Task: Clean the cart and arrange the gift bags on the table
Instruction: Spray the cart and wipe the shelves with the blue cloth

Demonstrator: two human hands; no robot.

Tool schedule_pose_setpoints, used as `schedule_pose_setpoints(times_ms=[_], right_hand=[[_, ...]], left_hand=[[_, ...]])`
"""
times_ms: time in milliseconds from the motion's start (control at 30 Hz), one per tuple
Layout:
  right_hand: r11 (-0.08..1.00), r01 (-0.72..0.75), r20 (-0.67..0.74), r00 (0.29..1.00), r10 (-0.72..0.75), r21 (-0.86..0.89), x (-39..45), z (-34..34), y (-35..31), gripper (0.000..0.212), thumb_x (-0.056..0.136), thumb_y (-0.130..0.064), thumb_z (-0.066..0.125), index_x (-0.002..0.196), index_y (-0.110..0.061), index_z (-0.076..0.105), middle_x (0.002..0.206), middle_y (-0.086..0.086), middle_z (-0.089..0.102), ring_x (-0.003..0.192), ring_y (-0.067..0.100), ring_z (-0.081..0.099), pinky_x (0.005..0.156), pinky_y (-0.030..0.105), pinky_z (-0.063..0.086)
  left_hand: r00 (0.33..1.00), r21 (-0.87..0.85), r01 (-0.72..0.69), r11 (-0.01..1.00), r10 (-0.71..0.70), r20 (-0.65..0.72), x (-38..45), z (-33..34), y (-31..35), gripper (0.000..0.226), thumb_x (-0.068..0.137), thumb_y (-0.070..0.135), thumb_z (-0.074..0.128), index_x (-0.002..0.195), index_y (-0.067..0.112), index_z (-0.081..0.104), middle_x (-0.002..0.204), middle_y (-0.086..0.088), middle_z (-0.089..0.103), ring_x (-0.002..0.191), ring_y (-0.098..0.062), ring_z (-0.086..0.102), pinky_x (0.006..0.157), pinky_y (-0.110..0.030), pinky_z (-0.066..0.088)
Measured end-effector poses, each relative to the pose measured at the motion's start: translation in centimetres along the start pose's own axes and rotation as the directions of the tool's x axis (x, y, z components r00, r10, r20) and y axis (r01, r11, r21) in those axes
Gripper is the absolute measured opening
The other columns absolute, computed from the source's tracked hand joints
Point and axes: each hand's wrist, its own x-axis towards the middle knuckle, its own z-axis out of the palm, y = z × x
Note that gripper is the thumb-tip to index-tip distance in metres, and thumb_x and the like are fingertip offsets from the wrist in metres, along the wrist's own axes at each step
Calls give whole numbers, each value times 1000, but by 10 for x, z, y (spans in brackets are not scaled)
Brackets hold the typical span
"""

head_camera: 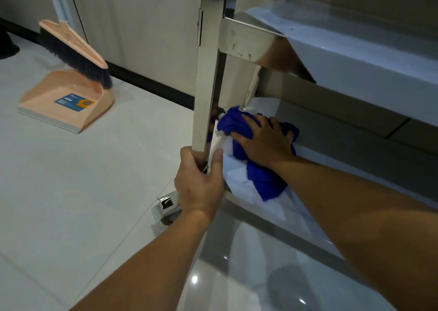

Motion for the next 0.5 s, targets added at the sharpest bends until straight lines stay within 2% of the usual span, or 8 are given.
schedule_pose_setpoints(times_ms=[133,200,333,500], right_hand=[[999,-32,9,999,32,4,46,-4,11,64,95,-72,35,152,-48,20,161,-4,25,147,32,21,114,58,19],[997,-64,22,998,65,-49,74,-6,17,64,95,-72,32,152,-48,18,161,-2,25,146,34,21,114,60,22],[987,-142,12,990,143,-70,122,-6,28,64,95,-72,30,153,-47,21,160,3,28,144,38,26,113,61,24],[981,-183,-51,982,180,-60,144,-4,29,58,96,-67,36,146,-39,35,153,9,36,141,41,30,112,62,25]], left_hand=[[991,-1,-103,995,102,-92,6,11,-16,38,91,35,72,80,37,36,68,12,54,68,-10,58,58,-30,50],[983,3,-144,990,143,-113,7,12,-21,39,93,30,71,79,36,35,65,9,53,66,-11,57,56,-29,46],[969,-10,-208,978,205,-138,8,14,-27,24,92,40,59,81,40,37,77,6,57,63,-14,57,52,-31,47],[954,-8,-252,968,248,-167,10,18,-35,21,90,43,55,84,35,37,71,5,54,57,-14,54,50,-35,45]])
